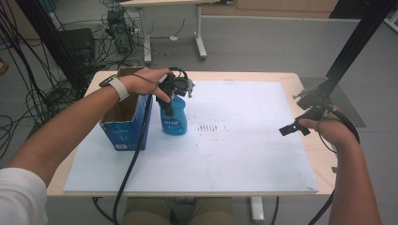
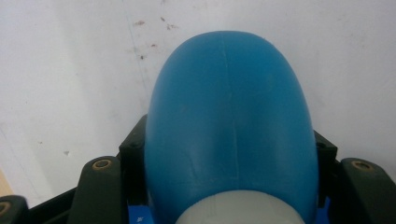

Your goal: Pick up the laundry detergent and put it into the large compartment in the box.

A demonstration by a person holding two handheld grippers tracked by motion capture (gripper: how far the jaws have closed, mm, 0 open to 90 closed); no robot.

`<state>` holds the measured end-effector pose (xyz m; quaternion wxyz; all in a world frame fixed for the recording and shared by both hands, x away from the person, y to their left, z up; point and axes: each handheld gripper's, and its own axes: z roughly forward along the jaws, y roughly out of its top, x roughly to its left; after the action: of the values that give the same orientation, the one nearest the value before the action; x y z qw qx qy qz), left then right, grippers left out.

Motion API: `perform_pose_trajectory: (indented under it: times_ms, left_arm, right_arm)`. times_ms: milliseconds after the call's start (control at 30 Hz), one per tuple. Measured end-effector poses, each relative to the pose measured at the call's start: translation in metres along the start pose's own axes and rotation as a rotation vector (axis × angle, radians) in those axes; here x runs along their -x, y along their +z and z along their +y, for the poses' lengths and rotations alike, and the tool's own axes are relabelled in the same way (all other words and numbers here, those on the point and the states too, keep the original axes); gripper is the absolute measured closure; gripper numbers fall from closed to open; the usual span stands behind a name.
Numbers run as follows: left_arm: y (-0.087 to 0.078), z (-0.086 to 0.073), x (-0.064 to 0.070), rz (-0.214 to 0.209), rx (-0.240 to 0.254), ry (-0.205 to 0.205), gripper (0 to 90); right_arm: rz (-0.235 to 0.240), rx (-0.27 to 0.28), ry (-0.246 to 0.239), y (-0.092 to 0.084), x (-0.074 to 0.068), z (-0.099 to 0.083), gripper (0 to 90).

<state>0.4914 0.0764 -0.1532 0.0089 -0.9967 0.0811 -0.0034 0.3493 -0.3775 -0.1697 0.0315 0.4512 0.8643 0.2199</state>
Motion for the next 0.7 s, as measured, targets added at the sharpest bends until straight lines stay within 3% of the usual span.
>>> perform_pose_trajectory:
  times_ms: [700]
  left_arm:
    - [-0.0003,0.0010,0.0022,0.010,-0.004,-0.011,38.0]
  right_arm:
    - [0.001,-0.001,0.006,0.0005,0.0009,-0.0015,7.2]
